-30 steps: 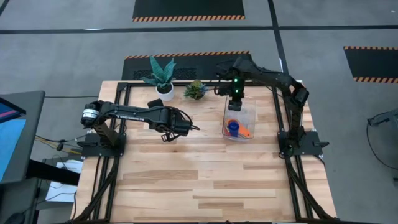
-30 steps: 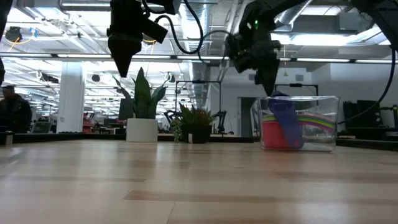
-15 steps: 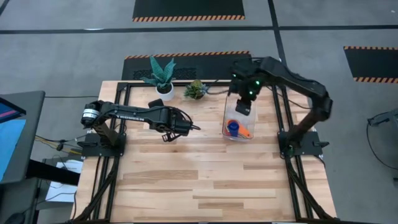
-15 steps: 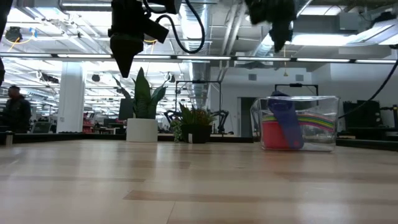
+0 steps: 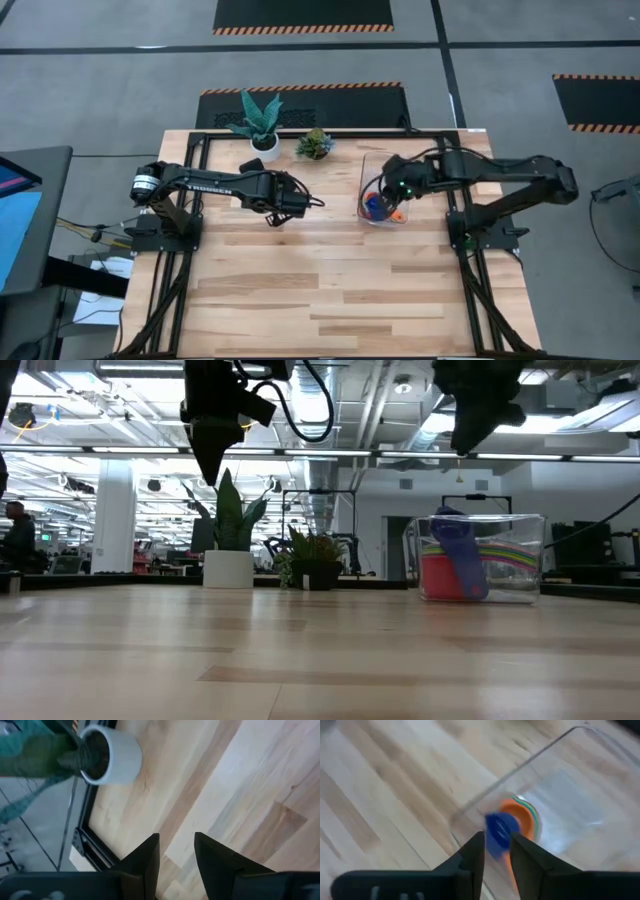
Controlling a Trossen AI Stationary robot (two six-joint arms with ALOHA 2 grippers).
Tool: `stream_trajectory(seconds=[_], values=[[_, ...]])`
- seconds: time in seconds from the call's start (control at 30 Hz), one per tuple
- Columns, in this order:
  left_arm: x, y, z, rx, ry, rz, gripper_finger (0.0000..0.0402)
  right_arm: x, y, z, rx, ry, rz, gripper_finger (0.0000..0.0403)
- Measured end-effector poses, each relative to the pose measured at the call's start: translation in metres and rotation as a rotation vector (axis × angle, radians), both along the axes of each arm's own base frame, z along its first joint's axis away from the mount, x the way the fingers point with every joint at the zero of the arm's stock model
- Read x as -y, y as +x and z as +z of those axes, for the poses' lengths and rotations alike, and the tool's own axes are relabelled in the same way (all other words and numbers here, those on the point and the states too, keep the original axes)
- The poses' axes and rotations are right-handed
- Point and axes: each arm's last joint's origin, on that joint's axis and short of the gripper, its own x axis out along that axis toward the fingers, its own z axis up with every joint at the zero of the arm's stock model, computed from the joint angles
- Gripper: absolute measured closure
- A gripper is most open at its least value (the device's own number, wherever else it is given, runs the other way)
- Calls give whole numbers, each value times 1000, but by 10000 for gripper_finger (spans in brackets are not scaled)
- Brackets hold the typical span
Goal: Nest measuring cups in basket
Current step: Adjust the nested measuring cups in the transparent bin
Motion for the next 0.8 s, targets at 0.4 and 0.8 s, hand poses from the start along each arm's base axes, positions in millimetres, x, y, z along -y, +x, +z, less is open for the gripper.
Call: stream_trajectory(seconds=[0.4, 0.8], values=[[-7, 2, 0, -17, 23, -38, 288, -24, 7, -48, 136, 199, -95, 394], [-8, 2, 0, -8, 25, -35, 288, -13, 18, -67, 36, 126, -111, 398]])
